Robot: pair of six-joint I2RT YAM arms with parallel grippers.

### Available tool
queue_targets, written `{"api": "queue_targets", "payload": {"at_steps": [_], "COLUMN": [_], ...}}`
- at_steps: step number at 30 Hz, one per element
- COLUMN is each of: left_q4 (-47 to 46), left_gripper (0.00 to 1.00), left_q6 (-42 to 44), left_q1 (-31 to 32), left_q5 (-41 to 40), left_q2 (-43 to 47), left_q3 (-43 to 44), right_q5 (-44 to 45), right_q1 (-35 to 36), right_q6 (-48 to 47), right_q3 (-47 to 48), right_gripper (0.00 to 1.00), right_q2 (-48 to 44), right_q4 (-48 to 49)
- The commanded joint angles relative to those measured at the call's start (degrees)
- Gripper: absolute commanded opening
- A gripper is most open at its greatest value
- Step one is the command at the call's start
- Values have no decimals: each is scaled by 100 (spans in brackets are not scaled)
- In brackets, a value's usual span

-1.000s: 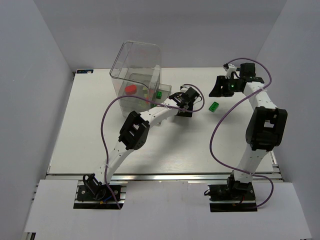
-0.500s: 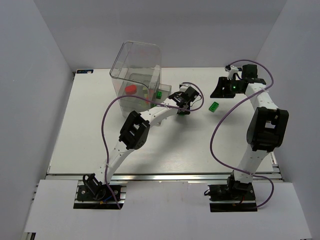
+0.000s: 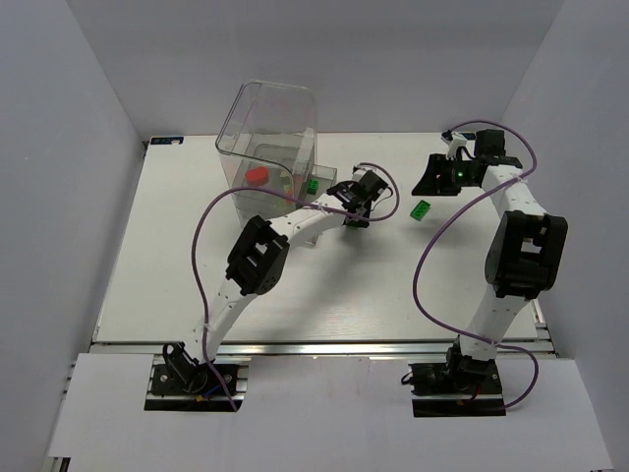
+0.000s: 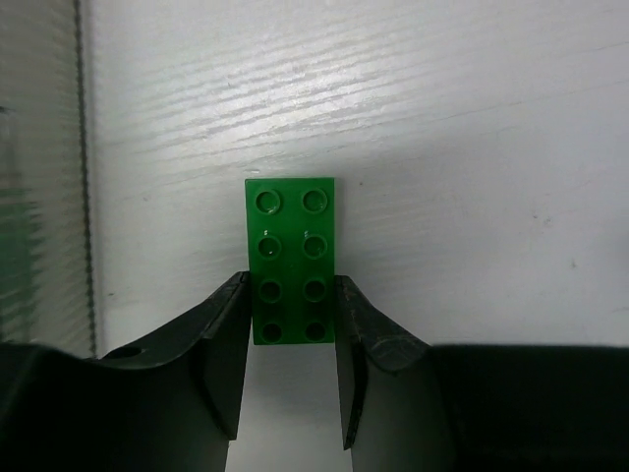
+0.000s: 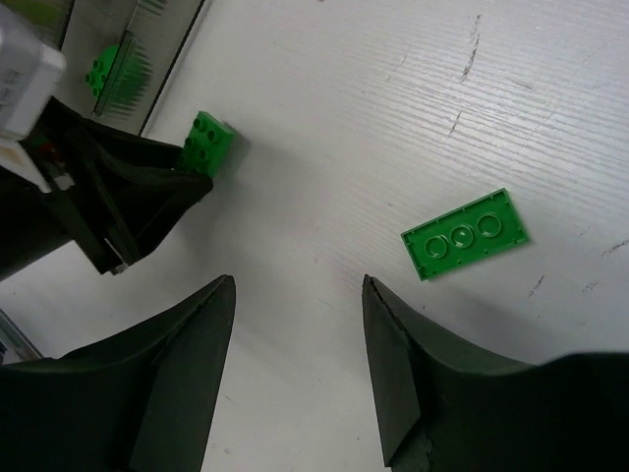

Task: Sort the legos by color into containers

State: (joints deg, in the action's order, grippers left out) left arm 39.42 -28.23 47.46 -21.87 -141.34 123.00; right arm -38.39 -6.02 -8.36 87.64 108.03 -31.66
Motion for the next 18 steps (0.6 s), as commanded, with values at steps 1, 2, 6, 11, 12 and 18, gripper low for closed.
{"api": "queue_targets", "payload": {"at_steps": [1, 2, 6, 11, 12, 18], "left_q4": [-5, 48, 110, 416, 461, 777], "left_gripper": [5, 5, 5, 5, 5, 6], "left_q6": [431, 545, 722, 582, 608, 775], "left_q1": [26, 26, 26, -114, -114, -342], "left_q5": [-107, -177, -344, -792, -984, -1390], "left_q2": [914, 959, 1266, 1425, 1434, 1293], "left_q3": [110, 110, 84, -13, -30, 145], "right_q5": [-221, -230, -256, -265, -257, -230], "right_q1": [-4, 4, 5, 13, 13, -4], "right_q6": [-87, -87, -87, -192, -227, -403], "right_q3": [-45, -45, -62, -62, -62, -141], "right_gripper": [60, 60, 60, 60, 60, 60], "right_q2": [-247, -256, -221, -195, -186, -194], "right_q4": [-51, -60, -95, -200, -270, -394]}}
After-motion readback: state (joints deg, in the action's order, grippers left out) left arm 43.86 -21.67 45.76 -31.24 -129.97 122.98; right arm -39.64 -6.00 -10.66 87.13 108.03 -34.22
